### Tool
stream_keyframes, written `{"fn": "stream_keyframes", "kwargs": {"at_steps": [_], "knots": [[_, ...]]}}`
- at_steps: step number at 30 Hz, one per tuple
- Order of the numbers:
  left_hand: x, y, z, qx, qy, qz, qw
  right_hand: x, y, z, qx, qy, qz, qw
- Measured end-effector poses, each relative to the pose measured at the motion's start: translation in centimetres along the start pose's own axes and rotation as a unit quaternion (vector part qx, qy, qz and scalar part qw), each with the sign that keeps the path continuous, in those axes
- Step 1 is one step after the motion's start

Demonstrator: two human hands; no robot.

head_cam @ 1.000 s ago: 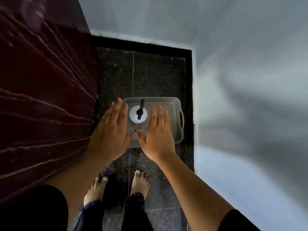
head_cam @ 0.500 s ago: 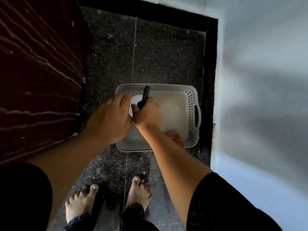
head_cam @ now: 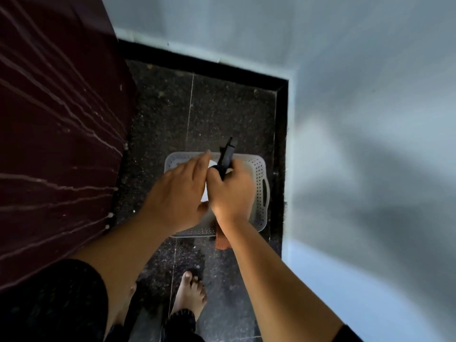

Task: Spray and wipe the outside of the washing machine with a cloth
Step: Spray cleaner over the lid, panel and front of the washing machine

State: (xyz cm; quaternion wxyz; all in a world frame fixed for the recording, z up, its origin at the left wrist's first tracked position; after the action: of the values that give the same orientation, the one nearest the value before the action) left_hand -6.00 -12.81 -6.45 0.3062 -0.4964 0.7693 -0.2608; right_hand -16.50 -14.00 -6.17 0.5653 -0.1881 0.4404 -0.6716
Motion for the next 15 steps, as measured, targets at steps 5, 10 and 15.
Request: {"fn": "stream_keyframes", "kwargs": {"at_steps": [5,10,15], "knots": [[-0.6,-9.2,-8.1,-0.1,0.028,-0.051,0.993,-2.8,-11.4,7.4,0.101,-0.02,-0.066,0.992],[-3.7,-21.5,-18.8,-0.202,0.071,-0.163,0.963,-7.3,-25.6,18.1,0.15,-0.082,-0.104,0.98],[-8.4,-34.4,-29.8,-0.215,0.137,-0.23,0.939,-12.9,-39.6,29.7,0.103,-0.2,-0.168,0.96]]}}
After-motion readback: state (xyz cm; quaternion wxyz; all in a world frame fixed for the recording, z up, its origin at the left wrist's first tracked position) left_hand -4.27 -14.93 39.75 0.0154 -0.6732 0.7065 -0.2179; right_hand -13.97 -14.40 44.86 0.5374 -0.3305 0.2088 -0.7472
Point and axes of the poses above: each hand's wrist, its own x-axis towards the middle knuckle, its own y-axis out of the palm, z = x × y, the point moved 7 cm from there along x, towards the middle knuckle, and after that the axes turned 14 degrees about -x, right-handed, at the moved point
